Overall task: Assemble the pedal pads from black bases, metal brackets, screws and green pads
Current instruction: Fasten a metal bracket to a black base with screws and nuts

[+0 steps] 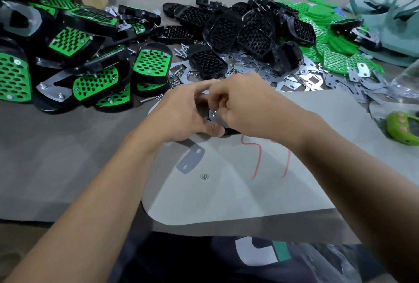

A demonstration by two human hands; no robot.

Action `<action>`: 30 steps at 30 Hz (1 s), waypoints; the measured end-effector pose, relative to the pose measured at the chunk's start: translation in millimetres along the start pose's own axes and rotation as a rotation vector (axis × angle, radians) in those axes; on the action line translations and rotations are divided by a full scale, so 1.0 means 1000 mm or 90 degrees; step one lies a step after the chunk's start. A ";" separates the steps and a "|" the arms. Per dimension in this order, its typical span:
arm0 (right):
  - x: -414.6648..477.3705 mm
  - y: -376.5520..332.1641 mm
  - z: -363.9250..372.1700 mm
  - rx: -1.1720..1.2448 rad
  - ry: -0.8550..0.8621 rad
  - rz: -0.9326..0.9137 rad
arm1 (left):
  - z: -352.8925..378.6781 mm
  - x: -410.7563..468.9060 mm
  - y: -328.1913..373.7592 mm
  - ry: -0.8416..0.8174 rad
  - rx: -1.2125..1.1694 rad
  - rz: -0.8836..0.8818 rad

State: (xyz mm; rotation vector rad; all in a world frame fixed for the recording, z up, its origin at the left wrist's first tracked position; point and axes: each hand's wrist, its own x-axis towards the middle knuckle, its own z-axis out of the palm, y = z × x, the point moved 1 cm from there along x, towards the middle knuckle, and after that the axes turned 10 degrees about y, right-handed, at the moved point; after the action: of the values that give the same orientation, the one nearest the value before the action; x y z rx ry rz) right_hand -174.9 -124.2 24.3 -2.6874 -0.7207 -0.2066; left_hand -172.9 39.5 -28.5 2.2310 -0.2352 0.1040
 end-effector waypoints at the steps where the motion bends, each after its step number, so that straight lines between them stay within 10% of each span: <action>1: 0.000 0.000 0.002 0.004 -0.005 0.001 | 0.000 -0.001 0.002 -0.003 -0.003 0.000; 10: 0.001 -0.012 0.008 -0.189 -0.094 -0.157 | 0.001 -0.001 0.004 -0.007 -0.032 -0.018; 17: -0.002 -0.008 0.002 -0.138 0.044 -0.114 | -0.001 -0.003 0.006 -0.015 -0.050 -0.045; 30: -0.001 -0.015 -0.001 -0.153 -0.023 -0.073 | 0.002 -0.005 0.007 -0.033 -0.150 -0.053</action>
State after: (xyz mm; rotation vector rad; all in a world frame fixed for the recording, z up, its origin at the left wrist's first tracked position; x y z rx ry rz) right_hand -183.3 -112.7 29.8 -2.8834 -0.9159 -0.2912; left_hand -178.8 34.1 -25.5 2.0065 -0.1727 -0.0251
